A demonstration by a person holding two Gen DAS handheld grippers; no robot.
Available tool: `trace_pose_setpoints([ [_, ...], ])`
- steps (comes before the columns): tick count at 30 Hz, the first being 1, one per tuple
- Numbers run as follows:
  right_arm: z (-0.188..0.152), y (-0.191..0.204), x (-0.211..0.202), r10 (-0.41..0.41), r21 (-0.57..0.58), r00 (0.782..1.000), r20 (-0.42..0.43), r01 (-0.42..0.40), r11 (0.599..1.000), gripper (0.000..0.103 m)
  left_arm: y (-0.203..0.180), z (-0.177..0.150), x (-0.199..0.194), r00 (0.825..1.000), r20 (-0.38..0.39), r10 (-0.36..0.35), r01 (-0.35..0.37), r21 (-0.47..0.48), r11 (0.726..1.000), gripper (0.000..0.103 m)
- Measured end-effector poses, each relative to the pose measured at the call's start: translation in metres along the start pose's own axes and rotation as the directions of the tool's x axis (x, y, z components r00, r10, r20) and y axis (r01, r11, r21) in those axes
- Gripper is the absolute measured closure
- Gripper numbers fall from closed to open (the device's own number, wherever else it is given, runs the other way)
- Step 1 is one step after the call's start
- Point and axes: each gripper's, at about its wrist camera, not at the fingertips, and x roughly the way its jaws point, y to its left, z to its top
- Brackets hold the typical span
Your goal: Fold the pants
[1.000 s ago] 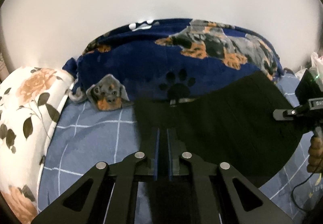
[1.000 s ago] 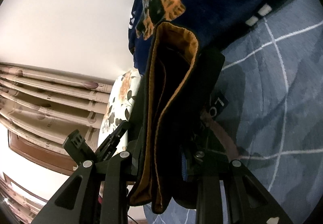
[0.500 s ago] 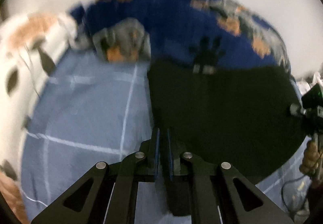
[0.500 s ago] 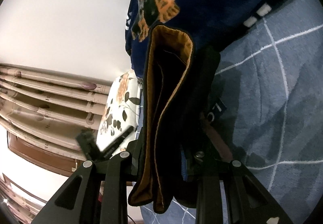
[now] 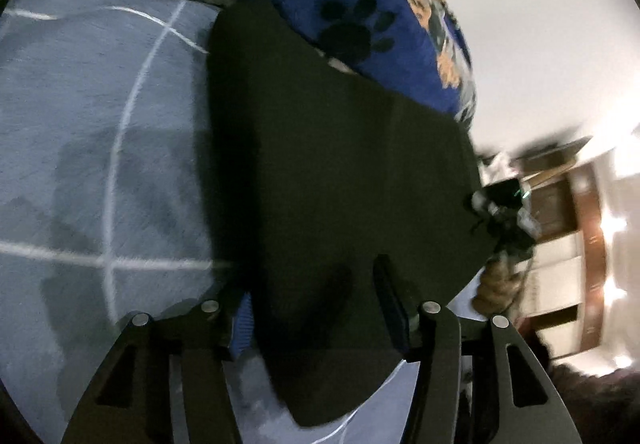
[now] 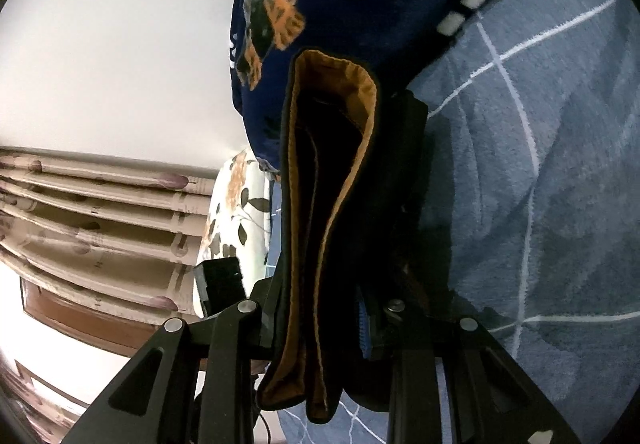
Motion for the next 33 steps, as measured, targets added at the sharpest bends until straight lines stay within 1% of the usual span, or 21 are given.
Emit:
trace_pose_setpoints([
  [2, -0.001, -0.002, 0.0, 0.006, 0.0, 1.0, -0.001, -0.006, 1.0, 0.077, -0.001, 0.009, 0.008, 0.999, 0.002, -0.035, 0.035, -0.016, 0.999, 0.049],
  [4, -0.002, -0.007, -0.001, 0.004, 0.004, 1.0, -0.002, -0.004, 1.0, 0.077, -0.007, 0.016, 0.014, 1.0, 0.012, -0.018, 0.018, 0.006, 1.0, 0.049],
  [6, -0.001, -0.009, -0.001, 0.004, 0.008, 1.0, -0.003, -0.004, 1.0, 0.077, -0.018, 0.02, 0.02, 0.999, 0.025, 0.032, -0.033, 0.041, 0.999, 0.049],
  [7, -0.002, -0.01, -0.002, 0.004, 0.009, 1.0, -0.002, -0.004, 1.0, 0.077, -0.024, 0.019, 0.021, 0.996, 0.036, 0.076, -0.078, 0.066, 0.995, 0.052],
  [8, -0.002, -0.01, -0.002, 0.004, 0.009, 1.0, 0.0, -0.004, 1.0, 0.077, -0.032, 0.017, 0.022, 0.989, 0.05, 0.137, -0.141, 0.096, 0.985, 0.063],
  [9, -0.002, -0.01, -0.002, 0.004, 0.006, 1.0, 0.002, -0.004, 1.0, 0.077, -0.038, 0.015, 0.023, 0.976, 0.068, 0.205, -0.212, 0.122, 0.97, 0.072],
  [10, -0.002, -0.008, -0.002, 0.003, -0.009, 1.0, 0.005, -0.003, 1.0, 0.077, -0.043, 0.013, 0.022, 0.969, 0.083, 0.232, -0.242, 0.134, 0.961, 0.075],
  [11, -0.002, -0.005, -0.001, -0.002, -0.024, 1.0, 0.007, 0.003, 1.0, 0.077, -0.051, 0.011, 0.019, 0.957, 0.116, 0.266, -0.282, 0.151, 0.948, 0.081],
  [12, -0.002, -0.002, 0.0, -0.004, -0.037, 1.0, 0.011, 0.005, 0.999, 0.077, -0.058, 0.01, 0.016, 0.946, 0.142, 0.291, -0.313, 0.17, 0.934, 0.085],
  [13, -0.003, 0.001, 0.001, -0.004, -0.046, 1.0, 0.016, 0.004, 0.999, 0.077, -0.07, 0.009, 0.014, 0.929, 0.175, 0.326, -0.359, 0.205, 0.911, 0.085],
  [15, -0.002, 0.003, 0.003, -0.005, -0.054, 1.0, 0.019, 0.006, 0.999, 0.078, -0.093, 0.006, 0.012, 0.885, 0.25, 0.393, -0.453, 0.271, 0.849, 0.086],
  [17, -0.001, 0.006, 0.004, 0.001, -0.061, 1.0, 0.025, 0.001, 0.998, 0.079, -0.098, 0.006, 0.006, 0.867, 0.284, 0.409, -0.482, 0.271, 0.833, 0.086],
  [19, 0.001, 0.01, 0.005, 0.014, -0.074, 0.999, 0.033, -0.012, 0.997, 0.079, -0.1, 0.006, -0.003, 0.856, 0.325, 0.402, -0.489, 0.257, 0.834, 0.086],
  [21, 0.002, 0.013, 0.009, -0.009, -0.096, 1.0, 0.027, 0.011, 0.995, 0.08, -0.098, 0.007, -0.012, 0.848, 0.354, 0.395, -0.488, 0.229, 0.842, 0.086],
  [23, 0.002, 0.011, 0.014, -0.014, -0.098, 1.0, 0.02, 0.016, 0.995, 0.081, -0.092, 0.006, -0.01, 0.845, 0.351, 0.404, -0.493, 0.217, 0.843, 0.086],
  [27, 0.001, 0.004, 0.021, -0.036, -0.086, 0.999, 0.011, 0.037, 0.996, 0.081, -0.081, -0.002, 0.005, 0.82, 0.337, 0.462, -0.544, 0.209, 0.813, 0.086],
  [30, 0.002, 0.001, 0.021, -0.042, -0.085, 0.999, 0.012, 0.043, 0.995, 0.081, -0.077, -0.003, 0.004, 0.821, 0.349, 0.453, -0.536, 0.196, 0.821, 0.086],
  [33, 0.003, 0.002, 0.021, -0.066, -0.1, 0.998, 0.013, 0.067, 0.993, 0.081, -0.076, -0.005, 0.006, 0.811, 0.353, 0.466, -0.551, 0.194, 0.812, 0.086],
])
